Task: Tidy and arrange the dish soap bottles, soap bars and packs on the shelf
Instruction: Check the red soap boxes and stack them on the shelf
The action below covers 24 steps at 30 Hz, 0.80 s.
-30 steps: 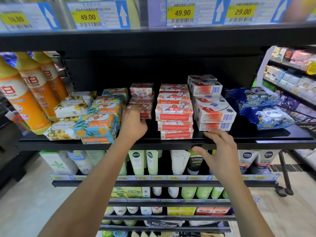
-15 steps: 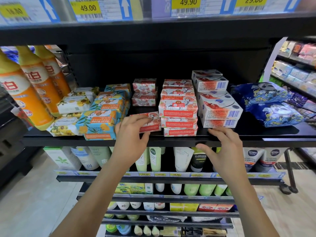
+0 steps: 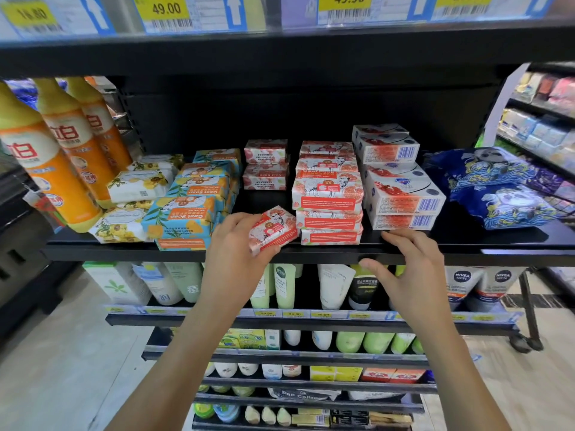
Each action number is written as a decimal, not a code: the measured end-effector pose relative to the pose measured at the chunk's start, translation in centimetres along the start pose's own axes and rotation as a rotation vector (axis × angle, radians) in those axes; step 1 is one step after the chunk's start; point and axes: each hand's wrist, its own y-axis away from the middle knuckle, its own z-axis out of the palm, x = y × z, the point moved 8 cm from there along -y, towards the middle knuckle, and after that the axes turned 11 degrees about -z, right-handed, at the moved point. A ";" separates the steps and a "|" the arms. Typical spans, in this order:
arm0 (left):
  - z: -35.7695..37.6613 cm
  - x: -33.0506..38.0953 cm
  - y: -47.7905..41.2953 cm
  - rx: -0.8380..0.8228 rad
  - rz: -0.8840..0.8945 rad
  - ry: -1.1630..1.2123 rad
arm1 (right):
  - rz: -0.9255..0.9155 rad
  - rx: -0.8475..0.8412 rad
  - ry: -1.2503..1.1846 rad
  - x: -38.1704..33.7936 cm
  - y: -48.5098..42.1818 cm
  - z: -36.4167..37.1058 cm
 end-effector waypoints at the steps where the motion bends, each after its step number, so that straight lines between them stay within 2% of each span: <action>1: -0.2 -0.1 0.2 0.005 -0.007 0.019 | -0.001 0.003 0.003 0.0 0.0 0.0; 8: -2.4 -1.6 3.6 0.013 -0.041 0.253 | -0.033 0.003 -0.020 -0.5 0.2 -0.2; 14: -3.0 -2.7 6.6 -0.051 -0.029 0.442 | 0.062 0.089 -0.322 -3.5 1.9 -1.8; 16: -2.3 -2.6 7.3 -0.098 0.005 0.464 | 0.083 0.069 -0.440 -5.5 2.8 -1.3; 21: -0.3 -1.0 8.9 -0.219 0.098 0.430 | 0.392 -0.260 -0.936 -8.6 4.9 3.1; 24: 0.6 0.0 9.8 -0.273 0.150 0.427 | 0.524 -0.247 -1.096 -9.0 5.8 3.8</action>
